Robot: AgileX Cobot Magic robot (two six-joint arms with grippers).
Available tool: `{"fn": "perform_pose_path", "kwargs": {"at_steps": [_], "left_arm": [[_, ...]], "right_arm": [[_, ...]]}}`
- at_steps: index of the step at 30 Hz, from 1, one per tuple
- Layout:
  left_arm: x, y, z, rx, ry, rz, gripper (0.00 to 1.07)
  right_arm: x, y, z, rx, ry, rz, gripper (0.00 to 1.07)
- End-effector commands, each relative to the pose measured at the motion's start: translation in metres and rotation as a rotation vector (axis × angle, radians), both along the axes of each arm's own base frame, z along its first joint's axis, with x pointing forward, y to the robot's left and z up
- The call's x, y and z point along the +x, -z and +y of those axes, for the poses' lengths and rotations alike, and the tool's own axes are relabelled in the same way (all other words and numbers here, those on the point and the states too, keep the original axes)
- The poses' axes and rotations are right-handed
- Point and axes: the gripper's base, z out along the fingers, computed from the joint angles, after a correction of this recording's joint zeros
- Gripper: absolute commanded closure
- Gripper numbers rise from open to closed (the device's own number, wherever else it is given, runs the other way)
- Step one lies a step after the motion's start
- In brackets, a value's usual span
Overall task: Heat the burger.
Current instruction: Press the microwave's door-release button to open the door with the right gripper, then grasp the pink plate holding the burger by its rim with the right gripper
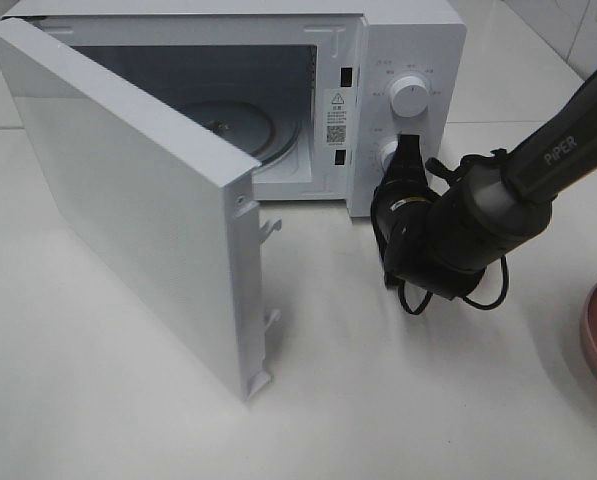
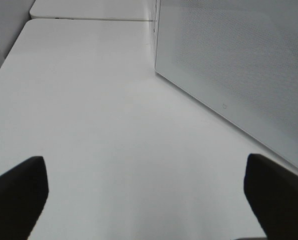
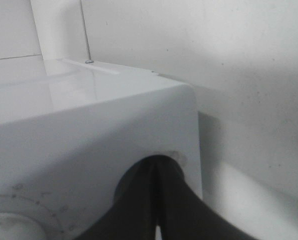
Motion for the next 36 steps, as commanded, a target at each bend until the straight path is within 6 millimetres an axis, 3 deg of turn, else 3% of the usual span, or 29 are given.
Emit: {"fn": "perform_pose_path", "kwargs": {"at_steps": [1, 11, 21, 36], "left_arm": [[-0.002, 0.0, 0.0, 0.0, 0.006, -0.029, 0.07], [-0.002, 0.0, 0.0, 0.0, 0.006, -0.029, 0.07], [-0.002, 0.0, 0.0, 0.0, 0.006, -0.029, 0.07], [-0.002, 0.0, 0.0, 0.0, 0.006, -0.029, 0.07]], "right_arm": [[0.035, -0.052, -0.011, -0.056, 0.045, -0.376, 1.07], [0.019, -0.039, -0.015, -0.047, 0.002, -0.234, 1.07], [-0.003, -0.026, -0.013, -0.115, -0.171, 0.019, 1.07], [-0.039, -0.042, -0.018, -0.392, -0.489, 0.19, 1.07]]}}
